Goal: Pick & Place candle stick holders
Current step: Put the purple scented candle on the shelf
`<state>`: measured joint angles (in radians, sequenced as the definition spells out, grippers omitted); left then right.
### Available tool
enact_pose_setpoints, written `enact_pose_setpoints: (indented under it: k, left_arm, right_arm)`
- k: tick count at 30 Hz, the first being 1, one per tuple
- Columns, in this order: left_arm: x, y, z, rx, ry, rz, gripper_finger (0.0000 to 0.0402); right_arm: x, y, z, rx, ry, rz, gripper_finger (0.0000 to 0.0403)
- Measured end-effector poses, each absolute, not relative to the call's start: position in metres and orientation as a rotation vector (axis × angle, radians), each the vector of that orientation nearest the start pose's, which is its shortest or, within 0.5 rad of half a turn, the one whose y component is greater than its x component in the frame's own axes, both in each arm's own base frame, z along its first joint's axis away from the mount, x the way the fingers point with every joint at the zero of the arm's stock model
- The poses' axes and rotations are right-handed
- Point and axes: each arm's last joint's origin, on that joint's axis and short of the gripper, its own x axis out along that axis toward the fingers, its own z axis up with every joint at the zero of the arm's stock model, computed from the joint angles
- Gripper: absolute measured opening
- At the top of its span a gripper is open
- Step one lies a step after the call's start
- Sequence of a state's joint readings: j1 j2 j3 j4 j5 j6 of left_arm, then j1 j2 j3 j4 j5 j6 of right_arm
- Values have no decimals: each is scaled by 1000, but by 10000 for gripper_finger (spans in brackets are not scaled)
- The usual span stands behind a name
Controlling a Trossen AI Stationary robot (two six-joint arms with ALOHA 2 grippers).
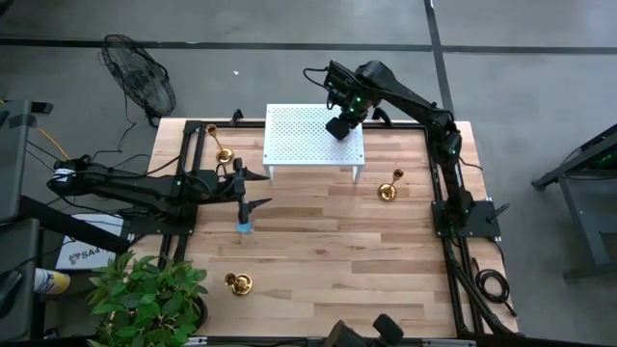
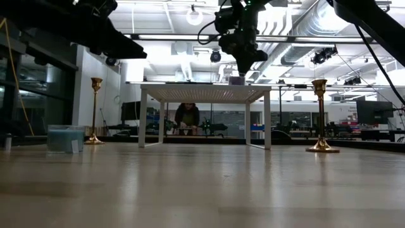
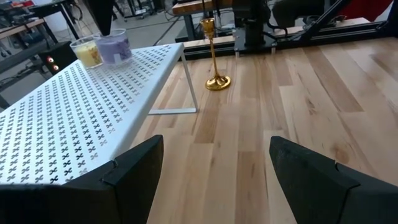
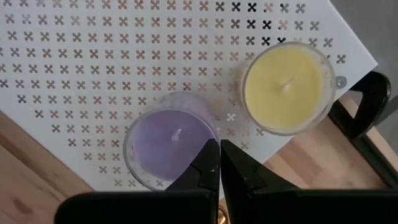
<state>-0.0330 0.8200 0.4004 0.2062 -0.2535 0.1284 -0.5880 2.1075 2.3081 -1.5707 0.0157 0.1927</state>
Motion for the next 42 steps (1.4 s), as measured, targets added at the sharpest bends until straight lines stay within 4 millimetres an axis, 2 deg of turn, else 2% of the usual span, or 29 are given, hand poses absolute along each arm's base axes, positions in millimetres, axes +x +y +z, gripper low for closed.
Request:
enact_pose_setpoints:
  k: [8, 24, 42]
  left_arm:
    - [182, 1, 232, 152, 220, 207, 289]
    - [182, 1, 233, 125, 205, 214, 289]
    - [182, 1, 233, 115, 199, 215, 289]
  right_arm:
    - [335, -223, 343, 615, 1269, -651, 0]
    - [342, -215, 341, 626, 1261, -693, 0]
    - [340, -220, 340, 643, 1257, -735, 0]
